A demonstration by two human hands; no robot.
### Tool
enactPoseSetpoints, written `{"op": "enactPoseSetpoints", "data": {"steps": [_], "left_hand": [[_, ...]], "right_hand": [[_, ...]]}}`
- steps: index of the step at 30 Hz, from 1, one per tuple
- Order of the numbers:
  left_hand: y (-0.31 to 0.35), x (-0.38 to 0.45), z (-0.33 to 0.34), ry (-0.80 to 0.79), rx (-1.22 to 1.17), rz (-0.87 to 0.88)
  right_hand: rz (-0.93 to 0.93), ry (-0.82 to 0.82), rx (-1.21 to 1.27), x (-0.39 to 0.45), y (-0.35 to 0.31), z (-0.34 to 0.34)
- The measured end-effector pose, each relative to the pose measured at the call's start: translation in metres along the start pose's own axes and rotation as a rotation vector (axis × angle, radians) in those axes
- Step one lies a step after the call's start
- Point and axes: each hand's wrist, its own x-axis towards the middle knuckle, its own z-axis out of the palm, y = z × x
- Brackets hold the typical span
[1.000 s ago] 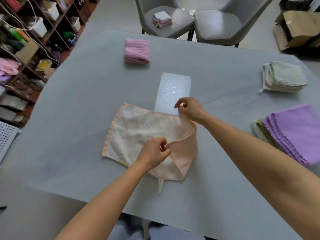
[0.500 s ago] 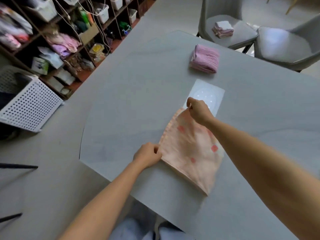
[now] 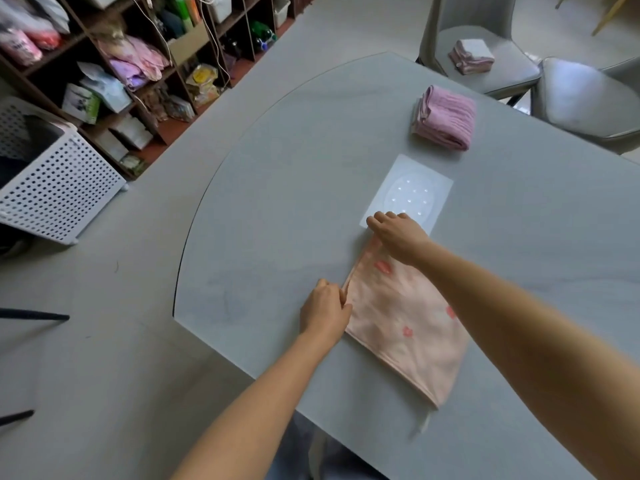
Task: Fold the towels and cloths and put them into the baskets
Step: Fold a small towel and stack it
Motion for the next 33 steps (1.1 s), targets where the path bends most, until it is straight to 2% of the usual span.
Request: {"op": "enactPoseSetpoints", "data": {"steps": [8,10,13,15,17,21,25,29,33], "left_hand": [[0.008,0.006,0.009,-0.08,-0.065,-0.083],[0.007,0.007,0.004,-0.061,-0.103,-0.076],[0.012,0.01,-0.014,-0.018,-0.364,-0.07],[0.022,0.019,-0.03,0.027,-0.388,-0.036],[0.037,0.029,-0.048,0.072,-0.319,0.027],[0.09,0.036,-0.079,0.177,-0.005,0.246],[0.153,0.03,-0.091,0.234,0.225,0.464],[0.207,0.011,-0.081,0.241,0.432,0.557],[0.243,-0.016,-0.063,0.113,0.665,0.554]], "right_hand": [[0.144,-0.222,-0.002,-0.011,0.005,-0.005],[0.149,-0.202,0.094,-0.022,0.012,-0.005],[0.202,-0.094,0.194,-0.045,0.027,-0.007],[0.28,-0.007,0.255,-0.066,0.039,-0.012],[0.321,0.066,0.303,-0.083,0.046,-0.022],[0.368,0.205,0.351,-0.126,0.067,-0.048],[0.448,0.26,0.416,-0.182,0.088,-0.077],[0.549,0.19,0.422,-0.234,0.1,-0.088],[0.687,0.048,0.327,-0.272,0.111,-0.085]]}}
